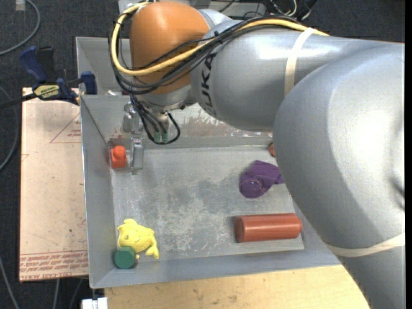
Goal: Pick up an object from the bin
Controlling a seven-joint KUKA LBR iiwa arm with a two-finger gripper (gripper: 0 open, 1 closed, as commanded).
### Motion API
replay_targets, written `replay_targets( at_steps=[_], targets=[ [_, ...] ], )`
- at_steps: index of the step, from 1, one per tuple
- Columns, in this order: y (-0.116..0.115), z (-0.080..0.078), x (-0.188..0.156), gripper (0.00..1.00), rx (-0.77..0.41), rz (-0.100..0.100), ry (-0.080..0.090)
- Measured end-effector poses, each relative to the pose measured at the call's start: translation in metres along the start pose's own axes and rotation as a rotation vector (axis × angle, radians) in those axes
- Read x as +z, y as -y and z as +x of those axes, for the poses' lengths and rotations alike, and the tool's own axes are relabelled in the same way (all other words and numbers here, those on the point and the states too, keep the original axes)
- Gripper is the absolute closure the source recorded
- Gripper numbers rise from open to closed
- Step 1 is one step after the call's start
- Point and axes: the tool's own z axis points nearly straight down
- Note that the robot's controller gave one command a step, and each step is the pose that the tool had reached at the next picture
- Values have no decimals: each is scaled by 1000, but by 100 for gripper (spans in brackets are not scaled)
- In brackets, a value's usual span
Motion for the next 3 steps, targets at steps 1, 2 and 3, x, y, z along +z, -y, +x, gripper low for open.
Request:
replay_targets(
  at_steps=[1, 2, 3],
  targets=[
    [1, -2, -6, 0, 3, -1, 7],
    [-2, -2, 56, 0, -125, -2, 7],
    [-2, -1, 103, 0, -178, -1, 5]
  ],
)
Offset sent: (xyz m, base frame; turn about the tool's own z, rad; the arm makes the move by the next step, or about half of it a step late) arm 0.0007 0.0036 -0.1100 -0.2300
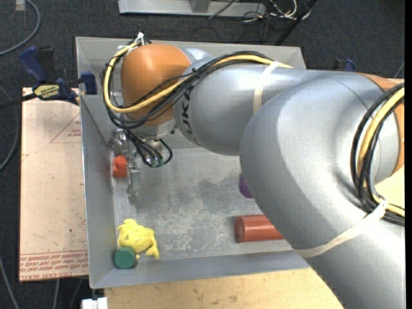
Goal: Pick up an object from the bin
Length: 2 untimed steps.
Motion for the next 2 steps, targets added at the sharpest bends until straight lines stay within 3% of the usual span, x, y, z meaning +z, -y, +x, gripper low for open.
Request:
replay_targets(
  at_steps=[1, 2],
  targets=[
    [-3, 3, -32, 0, 330, -2, 3],
    [-5, 7, -17, 0, 156, 0, 3]
  ],
)
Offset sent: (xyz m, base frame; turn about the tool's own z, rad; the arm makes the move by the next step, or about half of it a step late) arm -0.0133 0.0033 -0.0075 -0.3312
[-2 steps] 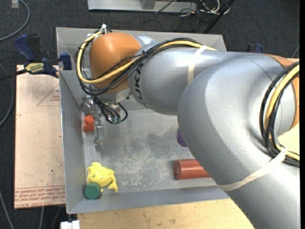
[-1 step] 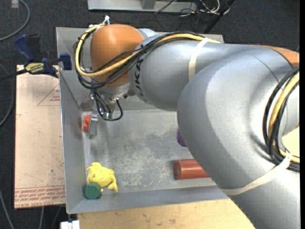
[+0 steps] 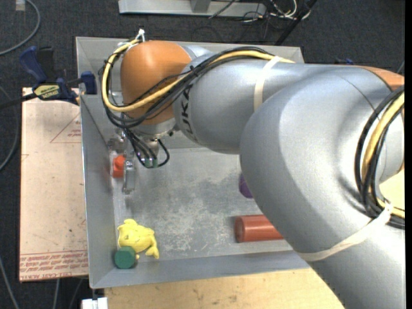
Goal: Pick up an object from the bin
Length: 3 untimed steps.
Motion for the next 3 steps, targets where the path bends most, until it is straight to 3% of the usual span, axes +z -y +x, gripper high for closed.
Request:
replay_targets(
  at_steps=[1, 3],
  targets=[
    [3, -10, 20, 100, 299, -3, 5],
    [3, -9, 19, 100, 300, -3, 4]
  ],
)
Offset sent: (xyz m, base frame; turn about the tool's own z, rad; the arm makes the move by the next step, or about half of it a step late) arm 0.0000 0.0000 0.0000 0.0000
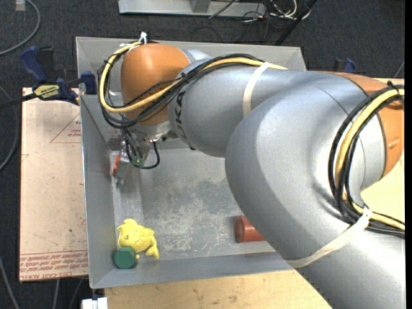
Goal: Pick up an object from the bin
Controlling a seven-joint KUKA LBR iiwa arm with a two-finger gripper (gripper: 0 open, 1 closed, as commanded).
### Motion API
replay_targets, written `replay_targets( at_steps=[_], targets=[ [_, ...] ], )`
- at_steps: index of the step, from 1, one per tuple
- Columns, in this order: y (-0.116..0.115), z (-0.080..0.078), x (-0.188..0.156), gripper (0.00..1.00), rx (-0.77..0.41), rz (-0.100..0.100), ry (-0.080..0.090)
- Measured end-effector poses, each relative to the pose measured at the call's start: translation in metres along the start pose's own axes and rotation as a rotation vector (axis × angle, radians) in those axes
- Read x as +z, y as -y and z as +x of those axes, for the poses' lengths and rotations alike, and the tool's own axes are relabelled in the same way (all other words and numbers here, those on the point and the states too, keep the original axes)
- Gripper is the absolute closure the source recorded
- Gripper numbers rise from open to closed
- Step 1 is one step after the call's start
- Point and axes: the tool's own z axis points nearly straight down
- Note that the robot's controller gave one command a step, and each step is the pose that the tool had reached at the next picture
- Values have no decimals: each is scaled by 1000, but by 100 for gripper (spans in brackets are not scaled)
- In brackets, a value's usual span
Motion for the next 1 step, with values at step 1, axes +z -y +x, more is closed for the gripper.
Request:
replay_targets(
  at_steps=[1],
  targets=[
    [1, 2, -18, 100, 0, 4, -7]
  ],
)
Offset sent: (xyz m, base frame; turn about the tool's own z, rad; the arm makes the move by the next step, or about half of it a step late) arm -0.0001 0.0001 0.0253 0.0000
